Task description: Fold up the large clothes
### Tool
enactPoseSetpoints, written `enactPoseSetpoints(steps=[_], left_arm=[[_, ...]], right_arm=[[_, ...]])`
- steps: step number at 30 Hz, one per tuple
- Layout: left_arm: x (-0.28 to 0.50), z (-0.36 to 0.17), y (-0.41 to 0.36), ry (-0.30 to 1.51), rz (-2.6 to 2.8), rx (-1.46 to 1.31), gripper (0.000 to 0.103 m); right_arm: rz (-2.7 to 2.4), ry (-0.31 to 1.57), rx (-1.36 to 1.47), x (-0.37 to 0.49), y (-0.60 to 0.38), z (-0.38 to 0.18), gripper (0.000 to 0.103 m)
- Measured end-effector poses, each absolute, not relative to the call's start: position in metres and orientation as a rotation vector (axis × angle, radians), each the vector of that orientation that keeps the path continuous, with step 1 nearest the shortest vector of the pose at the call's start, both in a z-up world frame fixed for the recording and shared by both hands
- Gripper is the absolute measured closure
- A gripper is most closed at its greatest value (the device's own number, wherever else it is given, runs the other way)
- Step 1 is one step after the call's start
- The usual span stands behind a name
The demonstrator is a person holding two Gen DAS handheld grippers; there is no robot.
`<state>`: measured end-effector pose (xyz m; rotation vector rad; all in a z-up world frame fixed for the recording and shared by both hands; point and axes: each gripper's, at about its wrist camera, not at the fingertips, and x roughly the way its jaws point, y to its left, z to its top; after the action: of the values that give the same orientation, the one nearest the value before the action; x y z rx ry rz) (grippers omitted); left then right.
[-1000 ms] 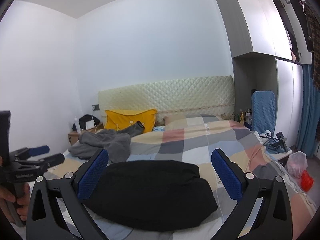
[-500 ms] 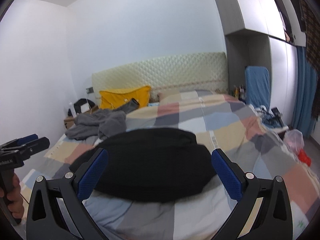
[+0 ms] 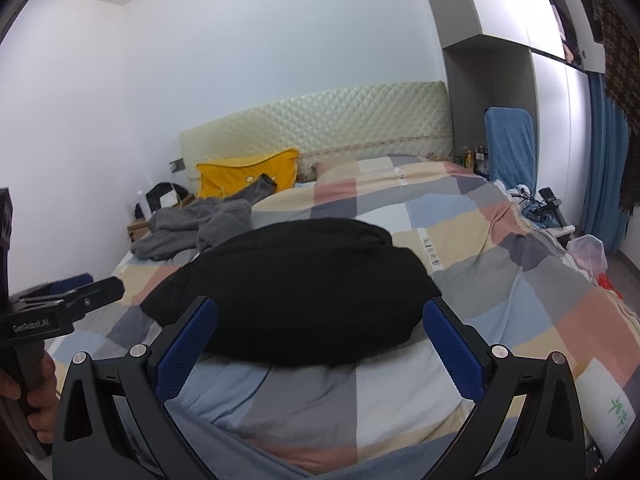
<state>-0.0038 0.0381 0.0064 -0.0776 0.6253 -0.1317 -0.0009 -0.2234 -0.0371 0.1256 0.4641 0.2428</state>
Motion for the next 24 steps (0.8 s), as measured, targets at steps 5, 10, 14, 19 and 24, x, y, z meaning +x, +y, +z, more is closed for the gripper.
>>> enactPoseSetpoints(steps=[5,10,14,19,24], left_arm=[[-0.010,0.001,0.033,0.635,-0.135,-0.071,0.006],[-0.012,-0.008,0.034,0.661,-0.123,-0.069,0.006],[-0.010,-0.015,0.041,0.682,-0.109,-0.079,0.006],[-0.009,-0.019,0.046,0.694,-0.097,-0.087,0.005],[-0.007,-0.020,0.048,0.692,-0.093,-0.084,0.002]], right_arm=[[0.234,0.470,0.130,-0.006,-0.222,-0.047,0.000],[0.221,0.488,0.113,-0.006,-0.223,-0.055,0.000],[0.218,0.498,0.107,-0.006,-0.222,-0.060,0.000],[0.220,0.509,0.107,-0.005,-0.223,-0.062,0.000],[0.215,0.502,0.110,-0.002,-0.222,-0.059,0.000]])
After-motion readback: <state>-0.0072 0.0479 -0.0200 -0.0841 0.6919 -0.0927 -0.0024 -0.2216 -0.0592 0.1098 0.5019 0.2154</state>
